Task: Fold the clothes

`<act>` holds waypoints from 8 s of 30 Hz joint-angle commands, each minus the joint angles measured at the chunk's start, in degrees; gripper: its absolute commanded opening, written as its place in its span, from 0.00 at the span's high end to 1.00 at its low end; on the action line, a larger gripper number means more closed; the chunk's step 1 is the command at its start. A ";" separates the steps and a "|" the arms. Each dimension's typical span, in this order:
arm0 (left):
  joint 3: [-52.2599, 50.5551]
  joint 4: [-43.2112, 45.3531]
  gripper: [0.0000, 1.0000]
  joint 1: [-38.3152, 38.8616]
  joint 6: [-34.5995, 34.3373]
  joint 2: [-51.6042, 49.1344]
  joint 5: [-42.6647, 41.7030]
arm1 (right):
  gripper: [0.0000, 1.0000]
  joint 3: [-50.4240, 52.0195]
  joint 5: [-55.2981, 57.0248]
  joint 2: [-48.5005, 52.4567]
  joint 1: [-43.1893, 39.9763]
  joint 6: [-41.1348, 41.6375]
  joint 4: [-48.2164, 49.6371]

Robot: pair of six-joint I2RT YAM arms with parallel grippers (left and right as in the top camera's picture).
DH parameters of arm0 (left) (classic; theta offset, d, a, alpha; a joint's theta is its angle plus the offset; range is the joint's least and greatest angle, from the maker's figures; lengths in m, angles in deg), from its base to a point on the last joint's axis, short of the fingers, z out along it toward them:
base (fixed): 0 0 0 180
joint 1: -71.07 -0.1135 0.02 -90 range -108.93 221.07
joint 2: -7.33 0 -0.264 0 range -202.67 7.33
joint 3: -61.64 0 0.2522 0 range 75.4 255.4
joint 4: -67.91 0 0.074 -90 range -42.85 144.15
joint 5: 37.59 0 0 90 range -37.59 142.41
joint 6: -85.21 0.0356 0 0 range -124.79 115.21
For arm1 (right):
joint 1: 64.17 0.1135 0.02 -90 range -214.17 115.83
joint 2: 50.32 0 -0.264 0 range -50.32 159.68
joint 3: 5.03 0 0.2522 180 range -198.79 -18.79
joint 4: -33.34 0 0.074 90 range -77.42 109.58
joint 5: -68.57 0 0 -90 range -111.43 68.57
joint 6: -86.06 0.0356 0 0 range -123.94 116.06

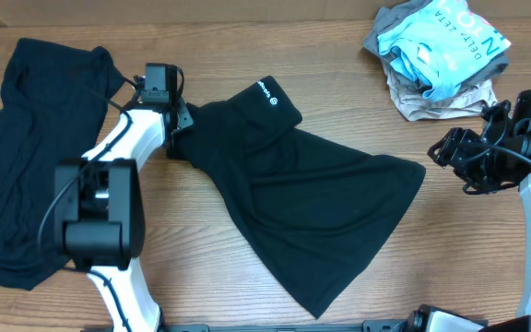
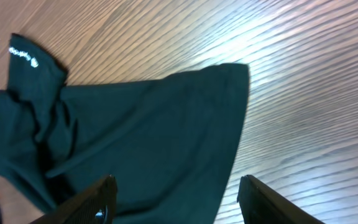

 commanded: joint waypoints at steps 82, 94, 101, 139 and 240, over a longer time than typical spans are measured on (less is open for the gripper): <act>0.39 -19.17 0.94 0.37 8.74 34.97 -1.46 | 0.51 21.97 13.64 15.30 81.96 40.65 12.41; 0.39 -19.78 0.93 0.37 8.72 34.97 -1.51 | 0.48 21.97 12.28 15.30 81.96 38.49 12.70; 0.39 -20.70 0.93 0.37 8.74 34.97 -1.46 | 0.50 21.97 10.75 15.30 81.96 33.46 14.58; 10.91 -23.71 0.96 0.35 10.19 47.06 1.88 | 0.96 -18.08 23.43 -3.61 51.76 19.34 -12.70; 22.23 -71.32 0.96 5.86 8.17 29.68 -8.94 | 0.96 -23.21 11.58 5.64 27.52 9.88 -25.51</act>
